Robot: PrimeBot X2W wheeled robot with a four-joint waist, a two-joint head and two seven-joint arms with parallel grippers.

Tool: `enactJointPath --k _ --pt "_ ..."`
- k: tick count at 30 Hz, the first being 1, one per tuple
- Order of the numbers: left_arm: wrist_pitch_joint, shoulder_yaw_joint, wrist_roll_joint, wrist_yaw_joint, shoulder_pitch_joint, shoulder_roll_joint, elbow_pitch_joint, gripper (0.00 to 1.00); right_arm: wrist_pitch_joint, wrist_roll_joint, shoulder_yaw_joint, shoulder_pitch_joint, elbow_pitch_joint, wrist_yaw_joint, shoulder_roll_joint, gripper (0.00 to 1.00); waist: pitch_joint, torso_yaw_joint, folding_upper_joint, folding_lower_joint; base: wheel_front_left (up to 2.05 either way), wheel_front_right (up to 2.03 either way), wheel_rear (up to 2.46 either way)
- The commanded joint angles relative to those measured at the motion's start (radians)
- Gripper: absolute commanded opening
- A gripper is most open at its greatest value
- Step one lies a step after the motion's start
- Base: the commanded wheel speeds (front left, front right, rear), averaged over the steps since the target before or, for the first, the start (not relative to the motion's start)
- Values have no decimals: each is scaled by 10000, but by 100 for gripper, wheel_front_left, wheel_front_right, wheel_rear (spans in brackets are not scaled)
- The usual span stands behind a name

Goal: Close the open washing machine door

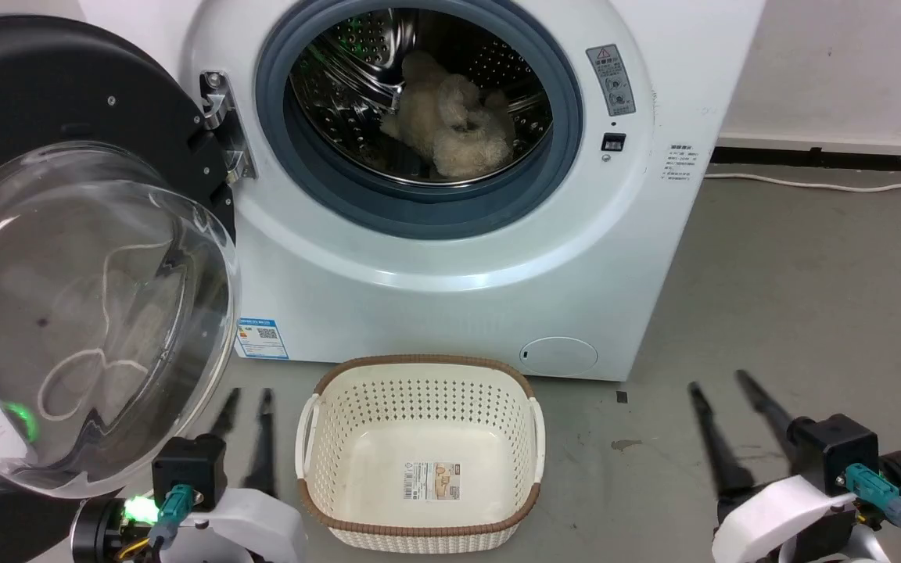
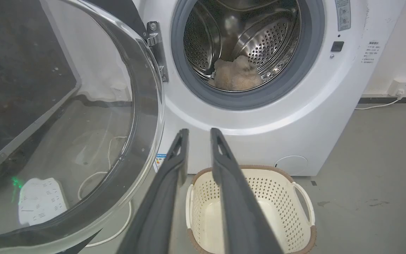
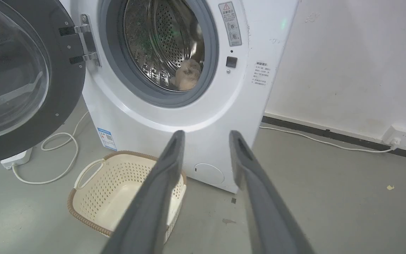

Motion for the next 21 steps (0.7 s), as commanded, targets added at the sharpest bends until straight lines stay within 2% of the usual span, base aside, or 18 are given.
enactJointPath --k 1,13,20,21 --pt "-41 -20 9 -12 -5 2 2 100 -37 59 -7 9 -6 0 1 100 1 0 -1 0 0 0 0" --pt "-291 -193 41 -43 -29 39 -17 100 -285 174 -44 64 36 1 5 100 -18 162 -1 0 0 0 0" --pt "-438 -313 42 -54 -17 91 -18 100 -430 192 42 110 74 2 7 100 -80 505 -1 0 0 0 0" --pt "-501 -369 45 -62 0 126 -18 100 -494 209 90 127 93 2 8 100 -115 712 -1 0 0 0 0"
